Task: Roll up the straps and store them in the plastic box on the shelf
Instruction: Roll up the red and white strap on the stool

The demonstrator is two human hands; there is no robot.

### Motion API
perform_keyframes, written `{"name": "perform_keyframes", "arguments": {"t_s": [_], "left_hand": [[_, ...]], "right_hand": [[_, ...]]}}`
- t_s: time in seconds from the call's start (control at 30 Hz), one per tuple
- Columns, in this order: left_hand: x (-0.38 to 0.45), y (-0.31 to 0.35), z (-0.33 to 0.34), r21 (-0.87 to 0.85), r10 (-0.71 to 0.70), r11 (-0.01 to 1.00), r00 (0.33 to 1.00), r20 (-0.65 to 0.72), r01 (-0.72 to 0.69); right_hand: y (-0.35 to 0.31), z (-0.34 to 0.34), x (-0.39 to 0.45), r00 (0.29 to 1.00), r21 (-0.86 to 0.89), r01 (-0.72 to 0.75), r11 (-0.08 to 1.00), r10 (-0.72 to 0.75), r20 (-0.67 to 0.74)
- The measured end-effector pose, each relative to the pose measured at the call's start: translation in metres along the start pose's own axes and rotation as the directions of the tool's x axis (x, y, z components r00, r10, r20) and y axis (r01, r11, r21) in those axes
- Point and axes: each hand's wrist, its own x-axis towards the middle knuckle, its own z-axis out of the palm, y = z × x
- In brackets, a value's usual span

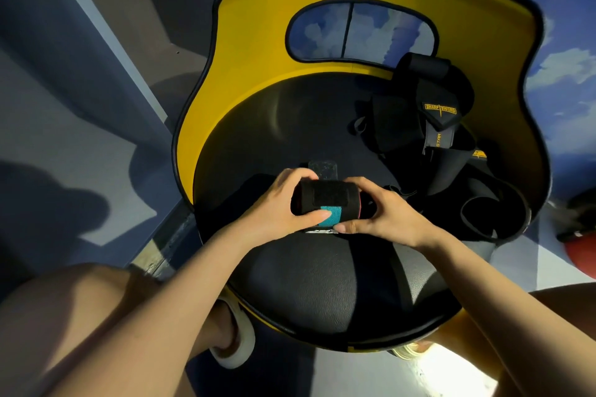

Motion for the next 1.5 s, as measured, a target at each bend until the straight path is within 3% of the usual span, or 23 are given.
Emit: {"name": "perform_keyframes", "arguments": {"t_s": [0.1,0.23,0.33,0.4,0.47,0.53,0.63,0.73,0.83,1.0,1.07,1.23,1.4,1.5], "left_hand": [[-0.003,0.000,0.002,0.047,0.068,0.997,0.998,-0.004,-0.068],[-0.006,-0.005,0.008,0.253,0.173,0.953,0.985,0.002,-0.168],[-0.002,-0.003,0.006,0.158,0.105,0.982,0.994,-0.010,-0.102],[0.001,-0.001,0.004,0.069,0.052,0.996,0.998,-0.023,-0.050],[0.004,-0.001,0.002,0.011,0.018,1.000,0.999,-0.029,-0.018],[0.008,-0.002,0.001,-0.013,-0.006,1.000,1.000,-0.016,0.006],[0.014,-0.004,-0.001,-0.040,-0.058,0.998,0.998,-0.011,0.058],[0.019,-0.007,-0.001,-0.060,-0.127,0.990,0.992,0.000,0.127],[0.022,-0.004,0.001,-0.053,-0.169,0.984,0.985,-0.017,0.168],[0.020,0.000,0.003,0.146,-0.378,0.911,0.923,-0.076,0.386],[0.017,0.004,0.003,0.076,-0.433,0.898,0.901,-0.020,0.434],[0.021,0.021,0.005,-0.306,-0.494,0.811,0.864,0.095,0.498],[0.023,0.032,0.012,-0.579,-0.548,0.666,0.835,0.049,0.471],[0.025,0.036,0.014,-0.654,-0.561,0.626,0.828,0.000,0.425]], "right_hand": [[-0.001,-0.002,0.001,0.995,0.088,-0.081,0.993,0.076,0.062],[-0.001,-0.003,0.001,0.980,0.115,-0.156,0.981,0.138,0.145],[0.001,0.000,0.002,0.976,0.148,-0.185,0.972,0.164,0.142],[0.003,0.006,0.002,0.989,0.108,-0.146,0.983,0.146,0.008],[-0.002,0.009,0.000,0.985,0.042,-0.043,0.998,0.049,-0.167],[-0.007,0.009,-0.001,0.963,-0.044,0.087,0.995,-0.095,-0.254],[-0.007,0.009,0.001,0.963,-0.126,0.165,0.978,-0.188,-0.195],[-0.003,0.011,0.004,0.982,-0.209,0.135,0.969,-0.158,-0.100],[-0.001,0.012,0.011,0.985,-0.260,0.109,0.959,-0.140,-0.104],[-0.002,0.012,0.016,0.983,-0.227,0.054,0.972,-0.092,-0.160],[-0.002,0.013,0.016,0.982,-0.219,0.029,0.975,-0.068,-0.175],[-0.001,0.017,0.011,0.976,-0.203,-0.008,0.979,-0.037,-0.214],[-0.002,0.019,0.007,0.973,-0.174,-0.022,0.984,-0.018,-0.229],[-0.002,0.023,0.005,0.967,-0.127,-0.055,0.990,0.021,-0.255]]}}
